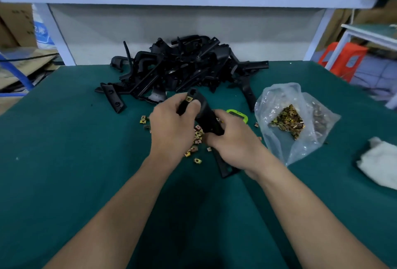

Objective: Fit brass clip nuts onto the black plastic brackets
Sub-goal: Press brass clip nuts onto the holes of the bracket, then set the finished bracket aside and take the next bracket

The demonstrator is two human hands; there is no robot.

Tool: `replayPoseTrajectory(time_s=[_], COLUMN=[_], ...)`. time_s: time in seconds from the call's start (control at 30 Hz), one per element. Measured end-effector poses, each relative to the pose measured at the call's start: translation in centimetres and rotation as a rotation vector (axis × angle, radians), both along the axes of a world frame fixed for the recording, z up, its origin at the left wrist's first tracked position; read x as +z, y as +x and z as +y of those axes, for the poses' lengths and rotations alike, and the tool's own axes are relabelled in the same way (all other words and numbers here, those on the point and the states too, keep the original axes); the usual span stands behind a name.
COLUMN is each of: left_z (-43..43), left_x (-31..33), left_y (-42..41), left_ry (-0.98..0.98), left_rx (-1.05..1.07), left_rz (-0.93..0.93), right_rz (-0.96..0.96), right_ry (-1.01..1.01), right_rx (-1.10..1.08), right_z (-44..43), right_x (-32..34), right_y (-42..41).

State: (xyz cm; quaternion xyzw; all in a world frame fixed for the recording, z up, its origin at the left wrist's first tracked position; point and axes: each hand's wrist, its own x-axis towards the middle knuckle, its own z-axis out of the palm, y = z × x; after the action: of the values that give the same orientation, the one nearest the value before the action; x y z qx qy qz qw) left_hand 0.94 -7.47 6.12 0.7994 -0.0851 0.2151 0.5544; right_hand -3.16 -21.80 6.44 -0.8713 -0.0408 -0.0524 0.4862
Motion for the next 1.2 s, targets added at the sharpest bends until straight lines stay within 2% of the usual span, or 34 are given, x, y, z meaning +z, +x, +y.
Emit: replayPoseTrajectory(time_s=[0.23, 0.4, 0.53, 0.67, 0.83, 0.97, 1.0, 1.13, 1.2], left_z=[-5.8, -13.1, -19.6, -25.9, -32.4, -36.1, -36.8, -38.6, -39.2], left_x=[3.5, 4.5, 2.9, -0.3, -6.1, -8.4, -8.7, -9.4, -9.9], left_y=[-4.5, -10.0, -16.1, -23.6, -31.0, -34.5, -35.1, -36.5, -37.0], left_ry=[0.019, 0.078, 0.104, 0.14, 0.154, -0.031, -0.043, 0.037, 0.11], left_rx=[-0.197, -0.516, -0.846, -1.062, -1.141, -1.161, -1.176, -1.249, -1.242], left_rz=[-0.029, 0.09, 0.306, 0.541, 0.88, 1.318, 1.378, 1.403, 1.381], right_rz=[0.04, 0.023, 0.047, 0.078, 0.192, 0.262, 0.252, 0.042, 0.06], right_ry=[0.098, 0.119, 0.124, 0.308, 0.493, 0.557, 0.587, 0.937, 1.044], right_rx=[-0.134, -0.345, -0.551, -0.78, -0.952, -1.139, -1.208, -1.498, -1.566], right_z=[-5.5, -11.9, -16.9, -20.0, -21.3, -23.0, -23.9, -28.6, -30.4], right_x=[3.5, 3.7, 2.0, -0.8, -5.1, -7.9, -8.4, -9.3, -10.2], right_y=[-7.2, -16.2, -25.5, -35.2, -45.4, -49.2, -49.6, -49.5, -48.8])
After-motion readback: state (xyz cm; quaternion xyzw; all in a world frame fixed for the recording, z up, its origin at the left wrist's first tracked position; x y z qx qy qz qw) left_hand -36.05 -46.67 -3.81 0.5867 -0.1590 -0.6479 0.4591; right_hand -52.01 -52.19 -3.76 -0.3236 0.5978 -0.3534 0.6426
